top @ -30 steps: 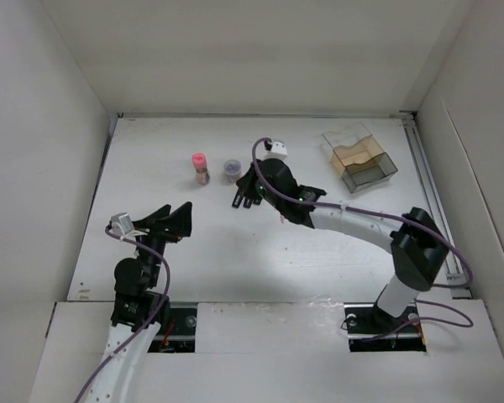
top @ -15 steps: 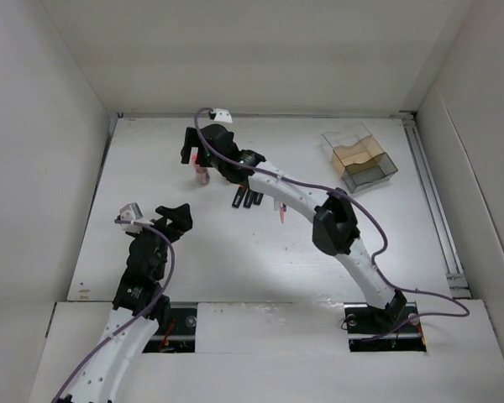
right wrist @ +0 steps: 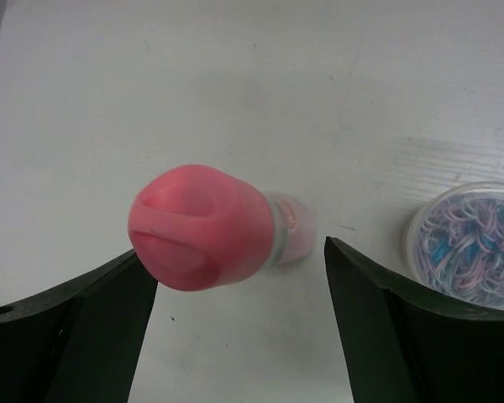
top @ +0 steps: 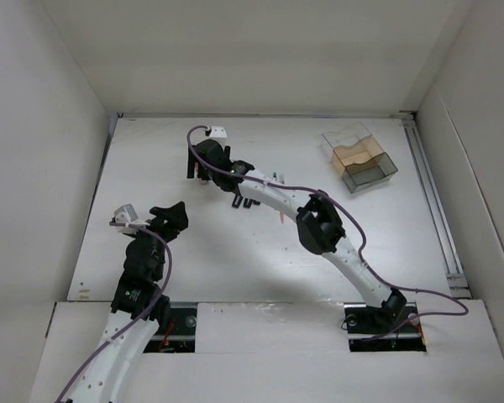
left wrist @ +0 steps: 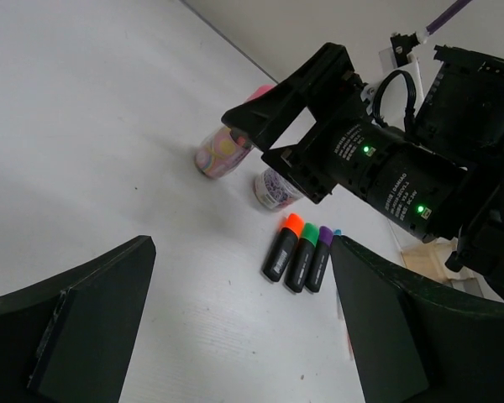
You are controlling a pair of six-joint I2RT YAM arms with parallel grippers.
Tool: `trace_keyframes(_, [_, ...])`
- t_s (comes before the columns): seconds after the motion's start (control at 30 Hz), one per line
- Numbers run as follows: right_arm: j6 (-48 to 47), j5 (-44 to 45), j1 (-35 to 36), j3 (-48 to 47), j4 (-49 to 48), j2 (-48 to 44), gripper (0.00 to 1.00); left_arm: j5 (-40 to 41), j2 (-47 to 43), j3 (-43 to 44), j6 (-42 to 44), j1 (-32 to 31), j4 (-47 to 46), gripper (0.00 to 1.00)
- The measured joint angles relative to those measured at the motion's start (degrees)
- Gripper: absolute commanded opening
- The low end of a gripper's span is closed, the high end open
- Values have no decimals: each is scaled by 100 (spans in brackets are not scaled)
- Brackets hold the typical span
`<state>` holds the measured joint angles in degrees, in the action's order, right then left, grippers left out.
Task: Sort the stationery into containers
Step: Pick up the stationery from the center of the board, then place the stationery in the storage box.
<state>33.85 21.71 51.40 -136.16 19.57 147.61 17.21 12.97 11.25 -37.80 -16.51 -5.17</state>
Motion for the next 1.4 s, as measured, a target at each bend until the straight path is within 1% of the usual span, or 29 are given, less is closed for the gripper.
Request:
trace_keyframes(0.17, [-2,195,0,-363,-201,153,84,-28,0,0,-2,0,-15,80])
trace_keyframes(0.2, [-2,225,0,-402,-229,164,82,-46,0,0,-2,0,-28,80])
trace_keyframes(0.27, [-33,284,0,-428,-275,168,64,-66,0,-2,-7,0,-68,78])
trace_keyframes(0.3, [-57,323,0,-431,-317,168,57,-74,2,-2,-4,0,-92,76])
trace_keyframes(0.37, [-76,404,0,-439,-367,168,46,-118,2,-2,-11,0,-131,72])
trace_keyframes(0.47, [-92,518,0,-435,-407,168,38,-170,4,-2,-11,0,-199,71])
trace_keyframes(0.53, [-94,627,0,-341,-479,129,37,-214,15,-9,-11,0,-260,71])
trace_keyframes(0.6, [-90,713,-13,35,-632,-83,37,-293,48,-17,-9,0,-310,71])
trace_keyframes(0.7, [-74,756,-94,691,-632,-647,37,-402,85,-63,4,0,-389,73])
trace_keyframes(0.77, [24,671,-264,1062,-597,-1119,37,-505,151,-74,15,0,-468,78])
trace_keyframes(0.8, [90,592,-426,1248,-634,-1401,37,-568,199,-76,26,0,-511,78])
trace_keyframes(0.9, [343,352,-1228,1808,-713,-2402,37,-789,299,-120,74,0,-678,81])
trace_keyframes(1.0, [483,415,-2406,2135,-964,-3185,37,-1014,496,-155,116,0,-885,81])
trace_keyframes(1.07, [538,616,-3163,2227,-1119,-3447,37,-1169,717,-157,153,0,-1014,82])
trace_keyframes(1.13, [566,846,-3792,2291,-1174,-3543,37,-1309,951,-157,173,0,-1150,82])
trace_keyframes(1.2, [588,949,-4186,2339,-1178,-3501,37,-1419,1163,-157,192,0,-1257,82])
trace_keyframes(1.33, [608,953,-4478,2260,-1025,-3126,37,-1600,1436,-160,227,0,-1429,82])
trace_keyframes(1.4, [605,907,-4570,2057,-817,-2811,37,-1659,1517,-160,240,0,-1541,82])
